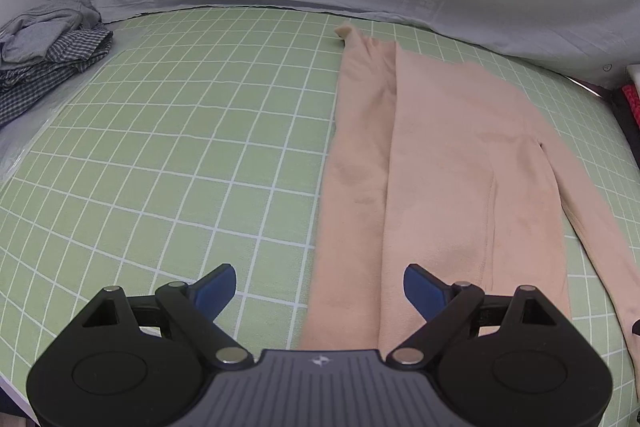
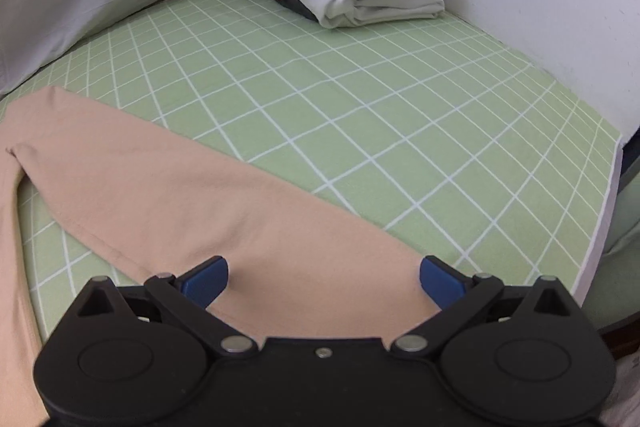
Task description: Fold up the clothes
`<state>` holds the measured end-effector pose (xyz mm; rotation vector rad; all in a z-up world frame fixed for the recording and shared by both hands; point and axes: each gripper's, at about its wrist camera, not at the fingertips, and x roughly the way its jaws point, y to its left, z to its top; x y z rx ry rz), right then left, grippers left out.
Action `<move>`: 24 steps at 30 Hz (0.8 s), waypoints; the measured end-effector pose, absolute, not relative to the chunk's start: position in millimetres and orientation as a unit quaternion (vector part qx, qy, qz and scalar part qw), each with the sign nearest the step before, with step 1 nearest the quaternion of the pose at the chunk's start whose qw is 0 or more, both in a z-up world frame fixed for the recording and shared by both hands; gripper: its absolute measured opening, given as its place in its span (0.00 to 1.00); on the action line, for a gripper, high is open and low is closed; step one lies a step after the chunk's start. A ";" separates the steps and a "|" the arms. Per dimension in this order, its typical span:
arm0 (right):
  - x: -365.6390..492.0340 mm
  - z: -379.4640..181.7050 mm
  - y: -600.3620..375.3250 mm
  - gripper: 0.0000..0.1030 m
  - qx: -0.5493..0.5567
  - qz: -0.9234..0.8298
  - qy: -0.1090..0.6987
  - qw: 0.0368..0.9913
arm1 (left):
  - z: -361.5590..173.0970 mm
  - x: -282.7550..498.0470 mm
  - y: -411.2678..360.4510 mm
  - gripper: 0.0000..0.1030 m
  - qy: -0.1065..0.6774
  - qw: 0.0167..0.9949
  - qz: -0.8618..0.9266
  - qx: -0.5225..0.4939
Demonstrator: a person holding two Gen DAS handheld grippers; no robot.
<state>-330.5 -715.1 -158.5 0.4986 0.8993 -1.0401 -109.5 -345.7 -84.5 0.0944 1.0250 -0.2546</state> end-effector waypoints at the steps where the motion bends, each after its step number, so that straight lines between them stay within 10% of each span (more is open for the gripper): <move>1: -333.4 -160.9 -717.6 1.00 0.239 -0.478 0.405 0.742 | -84.9 -109.1 -346.0 0.88 0.490 0.863 -0.120 0.044; 12: -336.2 -161.5 -720.2 0.99 0.248 -0.453 0.402 0.756 | -88.8 -123.3 -352.9 0.88 0.502 0.852 -0.136 0.060; 16: -338.1 -154.4 -709.6 0.64 0.218 -0.417 0.397 0.788 | -85.5 -127.0 -340.5 0.88 0.506 0.851 -0.126 0.059; 18: -333.9 -150.1 -703.6 0.12 0.204 -0.396 0.402 0.800 | -84.1 -127.9 -332.2 0.89 0.507 0.852 -0.118 0.055; 24: -308.5 -131.8 -690.4 0.09 0.168 -0.371 0.401 0.821 | -81.1 -122.5 -308.1 0.89 0.507 0.855 -0.100 0.042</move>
